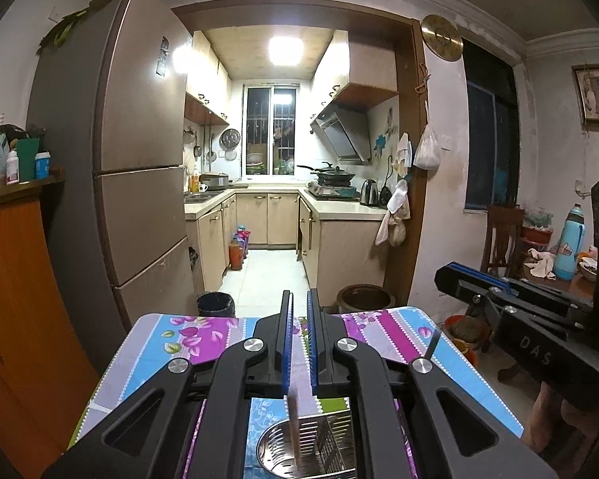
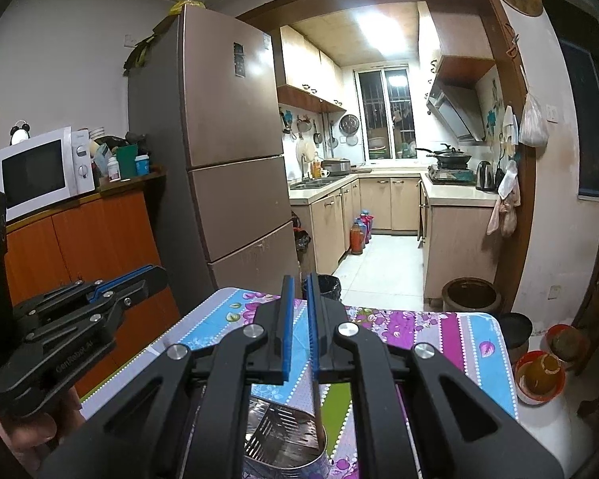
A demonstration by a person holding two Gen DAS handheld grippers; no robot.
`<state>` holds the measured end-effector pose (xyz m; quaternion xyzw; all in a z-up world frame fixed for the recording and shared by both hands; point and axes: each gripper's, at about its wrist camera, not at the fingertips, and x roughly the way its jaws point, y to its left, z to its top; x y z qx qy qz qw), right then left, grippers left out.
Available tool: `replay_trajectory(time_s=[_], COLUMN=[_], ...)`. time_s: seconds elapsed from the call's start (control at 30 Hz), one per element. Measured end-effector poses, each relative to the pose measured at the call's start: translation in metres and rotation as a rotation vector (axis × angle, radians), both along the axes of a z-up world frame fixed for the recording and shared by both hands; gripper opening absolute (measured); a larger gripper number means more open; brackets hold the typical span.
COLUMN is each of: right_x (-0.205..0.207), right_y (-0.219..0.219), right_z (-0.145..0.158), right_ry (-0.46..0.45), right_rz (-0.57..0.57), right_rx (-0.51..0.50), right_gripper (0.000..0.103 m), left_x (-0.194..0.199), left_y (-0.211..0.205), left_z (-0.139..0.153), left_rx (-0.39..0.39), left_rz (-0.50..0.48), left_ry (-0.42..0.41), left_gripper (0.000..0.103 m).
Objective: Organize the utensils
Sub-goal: 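Lower the chopsticks into the holder and open both tools, then move both open tools back over the chopsticks on the table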
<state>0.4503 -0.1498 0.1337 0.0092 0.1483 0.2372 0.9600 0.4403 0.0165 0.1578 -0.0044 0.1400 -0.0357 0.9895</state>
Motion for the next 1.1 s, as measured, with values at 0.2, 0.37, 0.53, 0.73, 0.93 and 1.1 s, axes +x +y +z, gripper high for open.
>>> replay_trajectory(time_s=[0.2,0.37,0.53,0.73,0.93,1.1], right_x=[-0.013,-0.05,-0.13,-0.23,-0.289,-0.314], right_y=[-0.009,-0.023,-0.042,-0.058,-0.059,-0.058], right_z=[0.003,0.009,0.0,-0.054,-0.131,-0.193], right_ry=[-0.005,0.0,-0.016,-0.018,0.005,0.071], right_rz=[-0.007,0.005,0.087,0.124,0.031,-0.074], right_rx=[0.019,0.049,0.052,0.045,0.003,-0.009], right_gripper=[0.016,0.049,0.059,0.059,0.057,0.036], left_x=[-0.007,-0.043,-0.115,-0.207,-0.265,-0.302], left_y=[0.003,0.009,0.019,0.045,0.071,0.075], left_z=[-0.005,-0.009,-0.036,-0.092,-0.164,-0.214], left_rx=[-0.009,-0.018,0.02,0.024,0.004,0.017], left_rz=[0.009,-0.001,-0.021,-0.018,0.004,-0.026], left_ry=[0.015,-0.001,-0.04,-0.025,0.071,0.11], left_gripper=[0.017,0.038,0.062,0.068,0.068,0.068])
